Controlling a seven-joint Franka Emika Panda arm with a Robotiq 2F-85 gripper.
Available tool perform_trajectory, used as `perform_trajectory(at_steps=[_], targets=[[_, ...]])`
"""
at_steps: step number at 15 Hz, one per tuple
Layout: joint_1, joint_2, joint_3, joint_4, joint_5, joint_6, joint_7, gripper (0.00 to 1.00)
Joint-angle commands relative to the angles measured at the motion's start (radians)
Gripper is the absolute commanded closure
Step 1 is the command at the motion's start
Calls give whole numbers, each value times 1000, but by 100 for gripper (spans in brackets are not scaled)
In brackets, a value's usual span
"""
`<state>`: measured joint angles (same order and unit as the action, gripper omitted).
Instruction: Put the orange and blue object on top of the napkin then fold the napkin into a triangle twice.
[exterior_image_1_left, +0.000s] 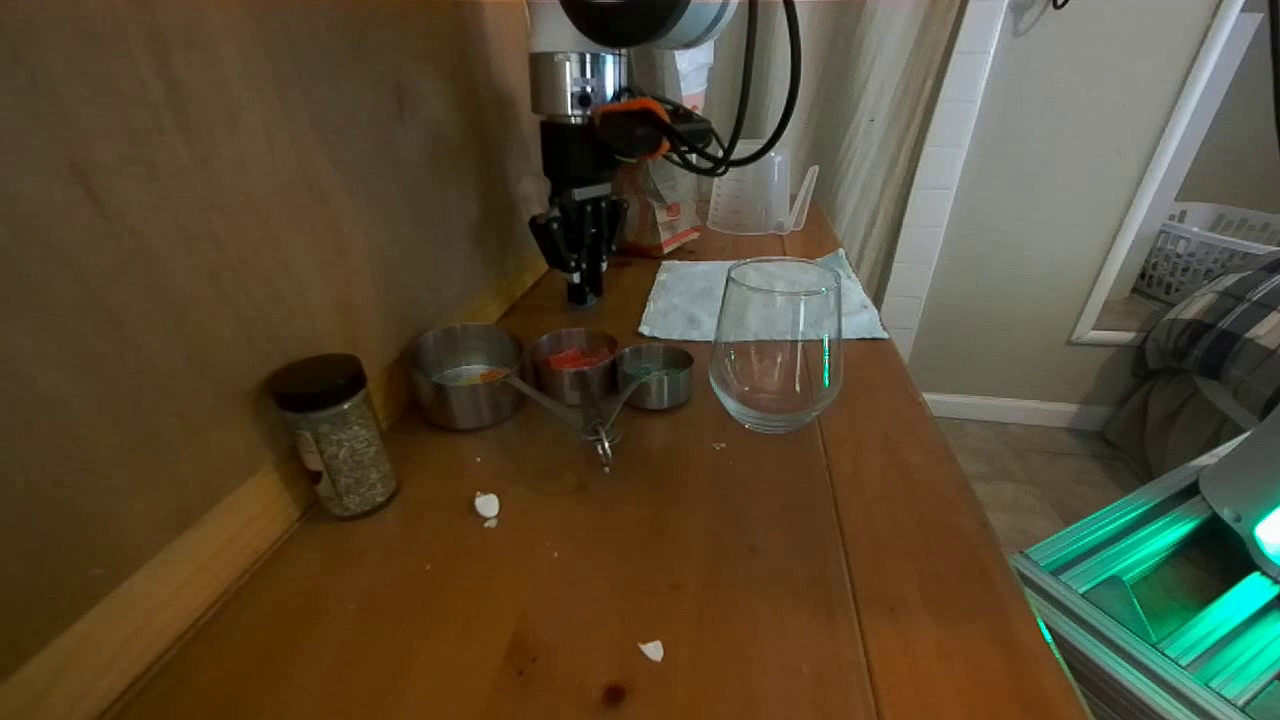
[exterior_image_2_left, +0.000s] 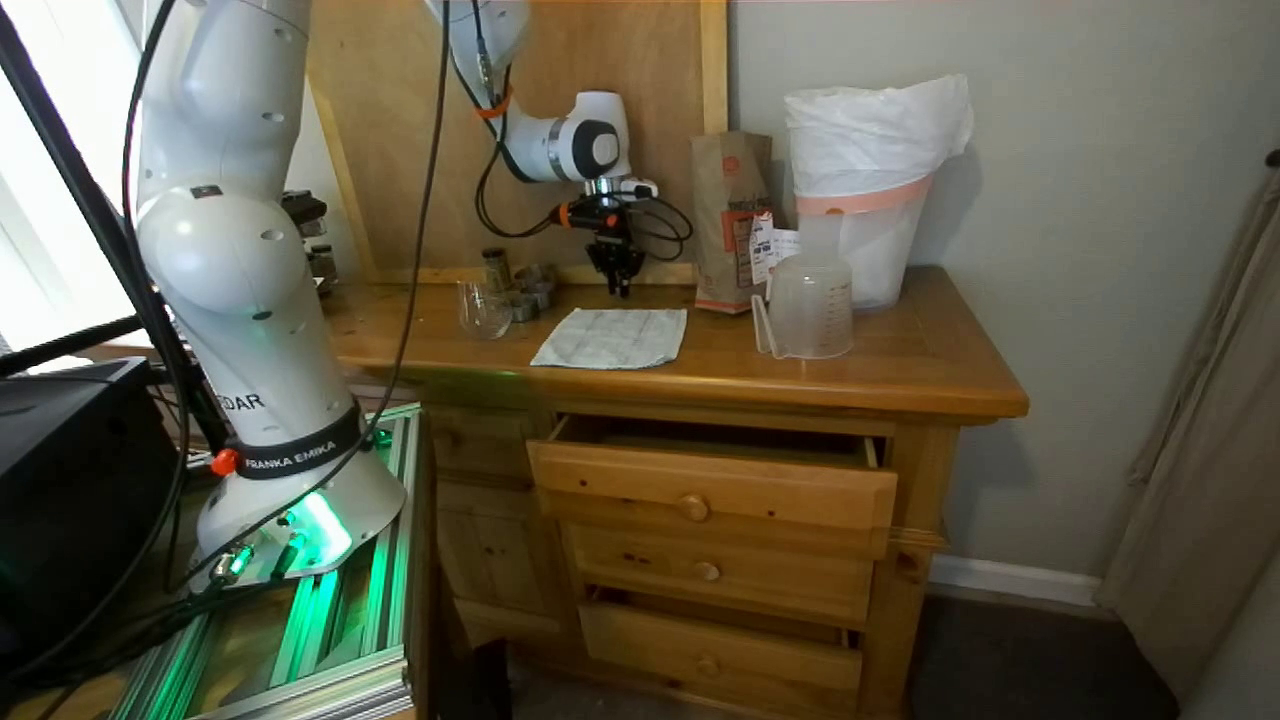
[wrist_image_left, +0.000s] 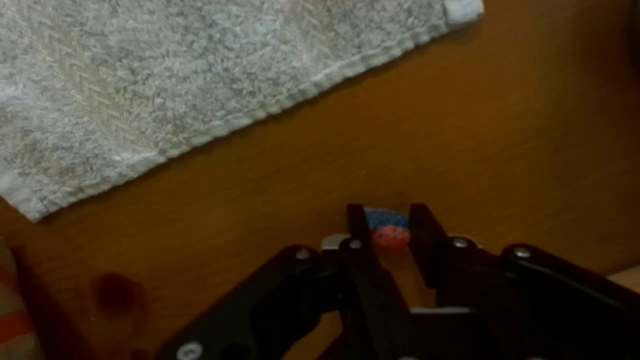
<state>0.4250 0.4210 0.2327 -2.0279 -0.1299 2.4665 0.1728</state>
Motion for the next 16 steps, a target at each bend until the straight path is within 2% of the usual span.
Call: perform_trajectory(at_steps=[1, 10, 16], targets=[[16, 3, -20, 10, -36, 10, 36, 72], [7, -20, -30, -5, -33, 16, 42, 77], [5, -44, -37, -15, -36, 23, 55, 83]])
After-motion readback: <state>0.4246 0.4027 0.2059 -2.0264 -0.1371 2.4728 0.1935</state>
